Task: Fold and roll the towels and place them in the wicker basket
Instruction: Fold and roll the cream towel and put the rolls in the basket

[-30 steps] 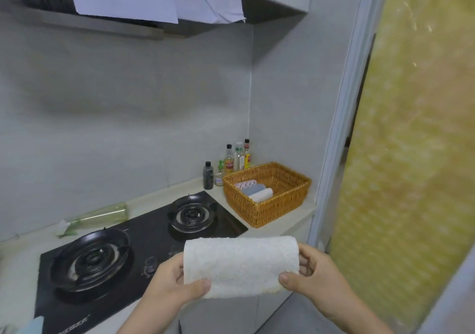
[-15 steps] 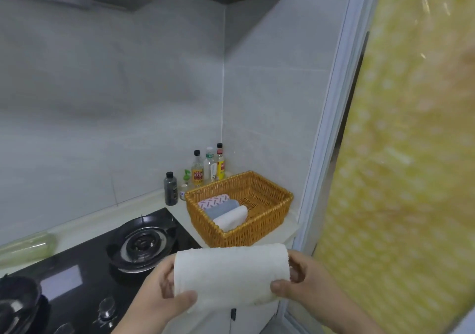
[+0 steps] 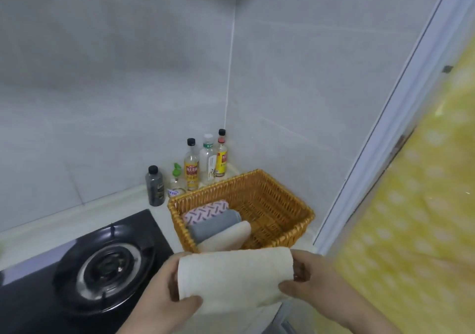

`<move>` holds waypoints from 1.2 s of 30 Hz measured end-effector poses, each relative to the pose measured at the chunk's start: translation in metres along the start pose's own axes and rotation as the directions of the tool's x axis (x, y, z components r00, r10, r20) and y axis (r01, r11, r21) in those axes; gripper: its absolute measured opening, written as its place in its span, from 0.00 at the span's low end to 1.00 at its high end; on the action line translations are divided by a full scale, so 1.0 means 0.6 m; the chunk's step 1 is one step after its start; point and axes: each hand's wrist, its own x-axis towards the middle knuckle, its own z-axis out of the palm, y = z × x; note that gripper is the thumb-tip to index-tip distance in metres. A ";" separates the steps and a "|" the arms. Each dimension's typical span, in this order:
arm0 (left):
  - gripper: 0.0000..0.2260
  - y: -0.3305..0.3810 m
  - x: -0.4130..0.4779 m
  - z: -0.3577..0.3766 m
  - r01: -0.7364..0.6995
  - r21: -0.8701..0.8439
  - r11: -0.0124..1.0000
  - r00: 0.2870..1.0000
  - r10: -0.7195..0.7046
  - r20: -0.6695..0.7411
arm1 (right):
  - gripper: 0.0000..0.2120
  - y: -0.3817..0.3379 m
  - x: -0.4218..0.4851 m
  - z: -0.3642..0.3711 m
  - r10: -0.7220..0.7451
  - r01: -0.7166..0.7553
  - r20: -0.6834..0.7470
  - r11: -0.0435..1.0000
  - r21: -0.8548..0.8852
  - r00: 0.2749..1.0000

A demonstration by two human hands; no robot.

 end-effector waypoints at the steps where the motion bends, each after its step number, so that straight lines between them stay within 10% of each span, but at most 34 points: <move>1: 0.30 0.000 0.017 0.005 -0.008 0.021 1.000 1.000 0.008 -0.016 | 0.23 -0.004 0.018 -0.012 -0.011 0.011 0.006 1.000 -0.001 1.000; 12: 0.39 0.010 0.162 0.085 0.135 0.143 0.981 0.962 -0.095 -0.257 | 0.22 0.031 0.264 -0.140 -0.079 0.108 0.241 0.988 -0.110 0.967; 18: 0.26 0.001 0.226 0.132 0.291 0.251 0.923 0.911 -0.187 -0.368 | 0.22 0.082 0.392 -0.172 -0.090 0.186 0.351 0.950 -0.252 0.932; 27: 0.12 -0.077 0.239 0.165 0.191 0.838 0.510 0.980 -0.057 -0.189 | 0.14 0.161 0.478 -0.128 -0.023 0.389 0.618 0.795 -0.465 0.786; 36: 0.12 -0.077 0.275 0.181 0.128 0.953 0.276 0.955 -0.294 -0.044 | 0.26 0.198 0.519 -0.086 -0.057 0.544 0.776 0.745 -0.386 0.629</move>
